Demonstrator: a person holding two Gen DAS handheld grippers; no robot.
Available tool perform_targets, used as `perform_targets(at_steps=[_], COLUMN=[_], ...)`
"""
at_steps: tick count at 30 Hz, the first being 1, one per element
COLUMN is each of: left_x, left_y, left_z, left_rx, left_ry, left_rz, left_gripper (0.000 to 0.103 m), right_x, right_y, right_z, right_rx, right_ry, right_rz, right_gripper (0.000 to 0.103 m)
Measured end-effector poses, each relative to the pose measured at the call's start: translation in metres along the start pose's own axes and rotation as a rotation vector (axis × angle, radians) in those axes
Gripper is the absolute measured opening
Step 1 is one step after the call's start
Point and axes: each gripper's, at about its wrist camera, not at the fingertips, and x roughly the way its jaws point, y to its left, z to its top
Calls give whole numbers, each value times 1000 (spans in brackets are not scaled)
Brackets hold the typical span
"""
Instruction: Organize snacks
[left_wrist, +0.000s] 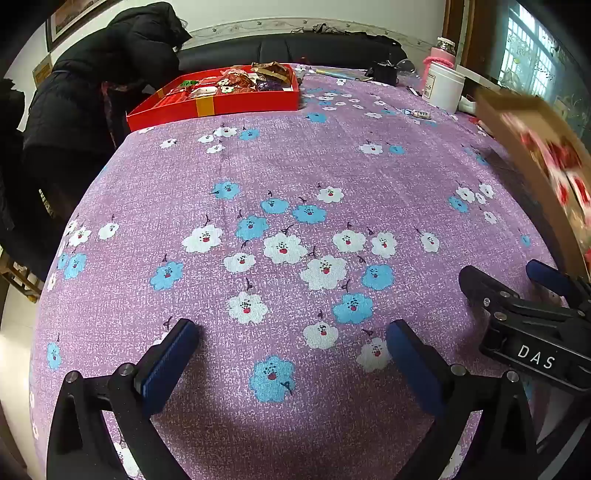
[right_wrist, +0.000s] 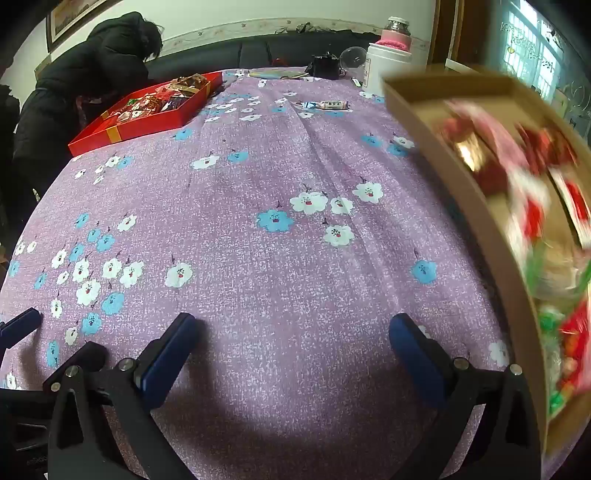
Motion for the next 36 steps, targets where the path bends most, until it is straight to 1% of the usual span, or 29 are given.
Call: perform_targets(at_steps=[36], left_x=[0], left_y=[0], left_z=[0], left_rx=[0], left_ry=[0], left_rz=[0], left_gripper=[103], right_x=[-1], right_y=[0], right_z=[-1], right_rx=[0], right_ry=[-1], right_rz=[0], right_gripper=[103])
